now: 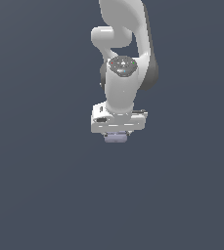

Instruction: Pick up the object and move it to a goal position.

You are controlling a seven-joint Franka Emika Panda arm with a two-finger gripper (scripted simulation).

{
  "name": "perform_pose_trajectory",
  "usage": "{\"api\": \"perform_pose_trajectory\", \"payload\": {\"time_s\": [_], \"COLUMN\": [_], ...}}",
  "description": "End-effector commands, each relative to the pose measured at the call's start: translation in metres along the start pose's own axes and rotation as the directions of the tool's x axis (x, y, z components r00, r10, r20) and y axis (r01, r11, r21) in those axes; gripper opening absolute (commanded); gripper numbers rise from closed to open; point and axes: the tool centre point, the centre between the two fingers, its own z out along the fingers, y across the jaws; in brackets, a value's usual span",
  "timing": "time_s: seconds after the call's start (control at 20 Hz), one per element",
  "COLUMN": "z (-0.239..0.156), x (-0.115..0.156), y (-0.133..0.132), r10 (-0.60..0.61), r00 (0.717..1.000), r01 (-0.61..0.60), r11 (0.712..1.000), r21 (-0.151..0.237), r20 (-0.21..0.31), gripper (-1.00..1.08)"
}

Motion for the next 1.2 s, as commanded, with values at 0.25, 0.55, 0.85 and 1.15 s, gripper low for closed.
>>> {"api": "perform_pose_trajectory", "payload": {"time_s": [0.25, 0.55, 0.85, 1.15], "z": [0.005, 0.014, 0.026, 0.039], "x": [-0.003, -0.009, -0.018, -0.027], "y": [0.001, 0.003, 0.004, 0.005], "r10": [-0.062, -0.17, -0.324, -0.483], "r00": [0.998, 0.985, 0.946, 0.876], "r01": [0.062, 0.17, 0.324, 0.483], "r11": [0.998, 0.985, 0.946, 0.876], "r21": [-0.002, -0.004, -0.005, -0.003], "r20": [0.002, 0.006, 0.011, 0.014], "gripper": [1.0, 1.0, 1.0, 1.0]}}
